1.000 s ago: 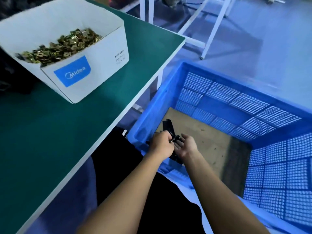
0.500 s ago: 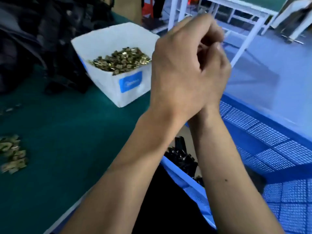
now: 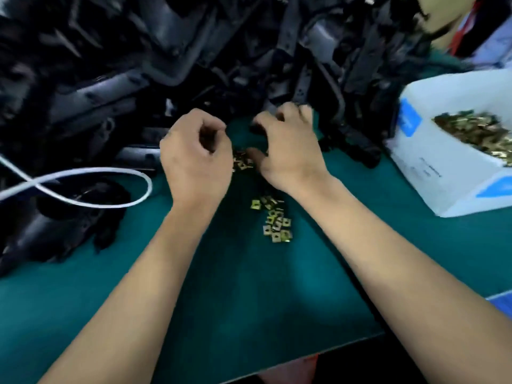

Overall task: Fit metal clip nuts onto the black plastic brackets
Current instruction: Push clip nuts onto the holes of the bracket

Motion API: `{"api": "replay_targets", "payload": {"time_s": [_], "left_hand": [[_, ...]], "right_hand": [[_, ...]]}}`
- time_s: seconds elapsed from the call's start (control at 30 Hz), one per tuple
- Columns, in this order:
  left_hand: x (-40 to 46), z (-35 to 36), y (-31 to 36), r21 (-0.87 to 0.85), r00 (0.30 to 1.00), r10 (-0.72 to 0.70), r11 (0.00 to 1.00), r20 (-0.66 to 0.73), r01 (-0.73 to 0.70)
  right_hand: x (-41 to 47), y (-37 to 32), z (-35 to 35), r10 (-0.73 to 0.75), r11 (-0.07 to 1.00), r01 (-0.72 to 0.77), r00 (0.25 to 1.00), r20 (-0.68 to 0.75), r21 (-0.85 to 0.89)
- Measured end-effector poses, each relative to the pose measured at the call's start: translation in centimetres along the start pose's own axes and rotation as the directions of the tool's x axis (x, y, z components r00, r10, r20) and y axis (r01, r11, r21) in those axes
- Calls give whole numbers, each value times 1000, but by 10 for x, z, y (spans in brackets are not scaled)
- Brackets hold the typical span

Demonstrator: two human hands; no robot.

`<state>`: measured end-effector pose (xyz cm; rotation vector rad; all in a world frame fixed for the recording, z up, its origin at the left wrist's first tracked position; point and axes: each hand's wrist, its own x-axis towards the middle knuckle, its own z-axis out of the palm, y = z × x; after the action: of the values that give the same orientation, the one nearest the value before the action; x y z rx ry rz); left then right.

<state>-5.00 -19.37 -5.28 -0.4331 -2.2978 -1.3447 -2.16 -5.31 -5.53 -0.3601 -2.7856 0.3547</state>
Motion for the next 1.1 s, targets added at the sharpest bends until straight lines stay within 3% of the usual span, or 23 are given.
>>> {"api": "replay_targets", "payload": {"time_s": [0.1, 0.2, 0.27, 0.43, 0.53, 0.6, 0.67, 0.73, 0.9, 0.97, 1.0, 1.07, 1.1], "left_hand": [[10, -13, -36, 54, 998, -41, 998, -40, 43], [13, -11, -40, -33, 993, -106, 994, -59, 105], [11, -6, -37, -47, 996, -82, 996, -19, 81], [7, -4, -36, -42, 999, -39, 998, 31, 40], [6, -4, -37, -65, 998, -56, 996, 26, 58], [6, -3, -39, -81, 996, -81, 993, 23, 82], [6, -3, -40, -104, 993, -112, 988, 28, 114], [6, -3, -41, -115, 991, -130, 984, 42, 134], [7, -4, -39, -197, 984, -172, 964, 50, 178], [6, -7, -31, -438, 946, -276, 839, 172, 325], [6, -10, -27, -541, 889, -334, 707, 314, 456], [7, -17, -21, -536, 689, -321, 450, 650, 715], [8, -20, -20, -480, 591, -268, 379, 761, 791]], "right_hand": [[11, 14, 9, 103, 989, -113, 990, -97, -95], [17, 19, 20, 84, 994, -82, 996, 27, -66], [18, 31, 20, 83, 995, -88, 993, 89, 51], [18, 21, 20, 62, 939, 6, 981, -186, 343], [19, 22, 17, 133, 945, -15, 929, -344, 325], [20, 25, 18, 118, 965, -33, 941, -316, 260], [19, 25, 21, 56, 964, -11, 985, -161, 266], [17, 25, 26, 12, 956, 21, 994, -109, 293], [16, 22, 16, 54, 841, 135, 943, -329, 523], [14, 19, 10, 68, 696, 196, 939, -336, 691], [12, 18, 7, 56, 592, 198, 957, -286, 781], [8, 17, 3, -52, 492, 224, 972, -228, 842], [6, 16, 0, -120, 531, 259, 965, -231, 806]]}}
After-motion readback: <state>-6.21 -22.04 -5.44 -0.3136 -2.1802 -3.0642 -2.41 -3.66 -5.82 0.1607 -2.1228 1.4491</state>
